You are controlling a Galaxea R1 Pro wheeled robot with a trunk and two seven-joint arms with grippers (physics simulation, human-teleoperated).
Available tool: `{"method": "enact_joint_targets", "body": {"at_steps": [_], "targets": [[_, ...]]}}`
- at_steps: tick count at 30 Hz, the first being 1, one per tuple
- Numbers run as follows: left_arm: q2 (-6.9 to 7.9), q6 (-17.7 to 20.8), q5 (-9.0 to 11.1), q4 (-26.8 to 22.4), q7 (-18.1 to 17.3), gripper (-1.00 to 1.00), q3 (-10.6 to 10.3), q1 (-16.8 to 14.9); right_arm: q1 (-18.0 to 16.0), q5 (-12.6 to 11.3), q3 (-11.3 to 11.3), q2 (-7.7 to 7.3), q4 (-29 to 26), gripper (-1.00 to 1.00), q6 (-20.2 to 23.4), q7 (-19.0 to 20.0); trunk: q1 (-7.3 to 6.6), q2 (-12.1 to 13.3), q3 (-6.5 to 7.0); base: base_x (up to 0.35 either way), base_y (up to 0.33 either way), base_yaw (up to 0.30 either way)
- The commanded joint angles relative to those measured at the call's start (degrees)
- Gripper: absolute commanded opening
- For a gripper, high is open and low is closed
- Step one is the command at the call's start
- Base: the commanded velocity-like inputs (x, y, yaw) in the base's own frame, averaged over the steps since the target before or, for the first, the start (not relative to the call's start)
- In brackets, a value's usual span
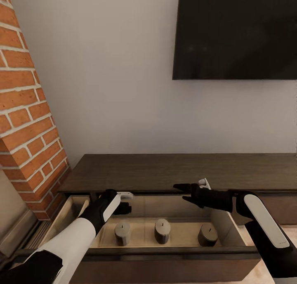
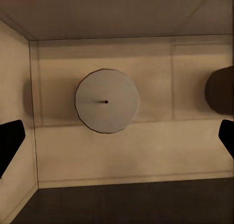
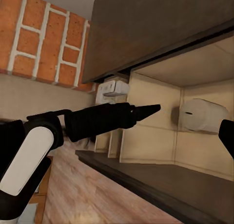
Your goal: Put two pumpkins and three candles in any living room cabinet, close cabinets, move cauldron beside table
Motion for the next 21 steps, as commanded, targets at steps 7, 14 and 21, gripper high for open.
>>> {"method": "enact_joint_targets", "body": {"at_steps": [7, 14, 21], "targets": [[0.12, 0.19, 0.63, -0.07, 0.54, 1.0, -0.29, -0.03, -0.04, -0.55, 0.05, -0.01, -0.04, 1.0, 0.02, -0.6, -0.19, 0.07, 1.5, -0.142, 0.0, 0.0], [0.13, 0.15, 0.63, -0.19, 0.74, 1.0, -0.29, -0.03, -0.04, -0.55, 0.1, 0.1, -0.04, 1.0, 0.02, -0.6, -0.37, 0.17, 3.05, -0.167, 0.0, 0.0], [0.17, 0.21, 0.63, -0.58, 0.85, 1.0, -0.29, 0.04, -0.04, -0.55, 0.13, 0.24, -0.04, 1.0, 0.02, -0.6, -0.55, 0.26, 4.6, -0.054, 0.0, 0.0]]}}
